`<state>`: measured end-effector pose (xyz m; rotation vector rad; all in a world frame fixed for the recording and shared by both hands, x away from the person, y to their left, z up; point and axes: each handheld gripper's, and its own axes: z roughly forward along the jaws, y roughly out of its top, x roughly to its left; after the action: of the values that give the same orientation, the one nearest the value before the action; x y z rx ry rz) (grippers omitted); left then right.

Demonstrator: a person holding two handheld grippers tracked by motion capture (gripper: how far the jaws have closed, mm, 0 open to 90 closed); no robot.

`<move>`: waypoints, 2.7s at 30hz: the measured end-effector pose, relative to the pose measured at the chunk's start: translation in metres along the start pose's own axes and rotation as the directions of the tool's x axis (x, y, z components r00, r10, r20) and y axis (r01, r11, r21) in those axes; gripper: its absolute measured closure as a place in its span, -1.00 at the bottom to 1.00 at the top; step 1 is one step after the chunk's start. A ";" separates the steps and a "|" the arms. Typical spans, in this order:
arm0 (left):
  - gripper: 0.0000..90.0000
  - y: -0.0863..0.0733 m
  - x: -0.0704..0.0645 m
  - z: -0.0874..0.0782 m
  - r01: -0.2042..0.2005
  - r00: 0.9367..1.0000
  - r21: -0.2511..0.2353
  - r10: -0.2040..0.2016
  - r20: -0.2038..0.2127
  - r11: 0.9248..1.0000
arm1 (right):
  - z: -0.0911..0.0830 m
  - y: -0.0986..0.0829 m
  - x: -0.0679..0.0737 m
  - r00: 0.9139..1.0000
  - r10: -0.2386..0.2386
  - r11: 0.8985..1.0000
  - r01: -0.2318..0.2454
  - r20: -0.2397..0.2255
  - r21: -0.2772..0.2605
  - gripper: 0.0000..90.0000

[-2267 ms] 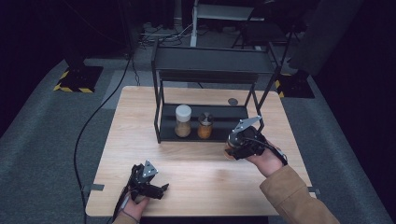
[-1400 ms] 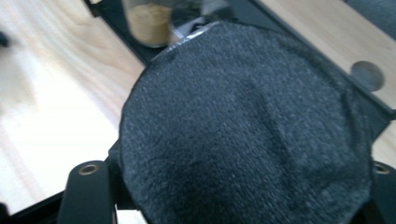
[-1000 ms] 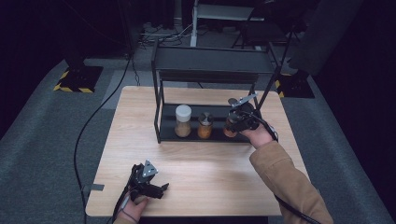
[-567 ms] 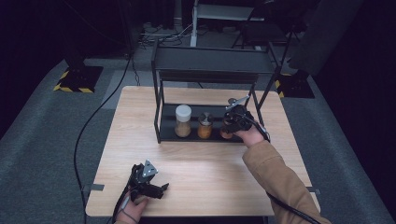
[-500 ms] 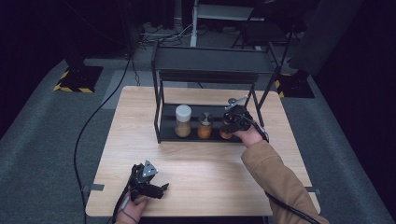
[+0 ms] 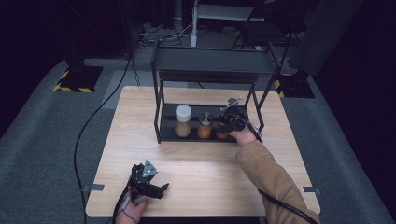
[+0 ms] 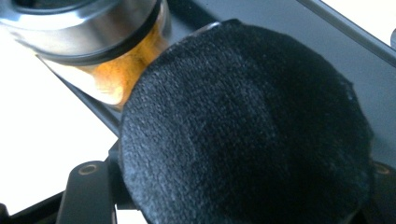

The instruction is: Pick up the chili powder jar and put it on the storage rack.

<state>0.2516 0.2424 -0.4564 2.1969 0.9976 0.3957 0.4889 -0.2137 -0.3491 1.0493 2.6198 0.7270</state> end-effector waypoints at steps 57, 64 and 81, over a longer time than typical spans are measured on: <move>-1.00 0.001 -0.001 0.000 -0.005 1.000 0.002 0.005 0.004 1.000 | -0.123 -0.060 0.054 0.986 -0.165 0.975 0.162 -0.006 -0.149 -0.89; -1.00 0.001 -0.001 0.000 -0.005 1.000 0.001 0.005 0.003 1.000 | -0.125 -0.073 0.058 0.986 -0.168 0.974 0.162 -0.020 -0.158 -0.89; -1.00 0.000 -0.001 0.000 -0.005 1.000 0.000 0.005 0.003 1.000 | -0.101 -0.128 0.058 0.989 -0.149 0.963 0.141 -0.020 -0.232 -0.93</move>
<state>0.2511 0.2411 -0.4564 2.2002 0.9901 0.3945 0.3342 -0.2898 -0.3315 0.7769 2.5329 0.9941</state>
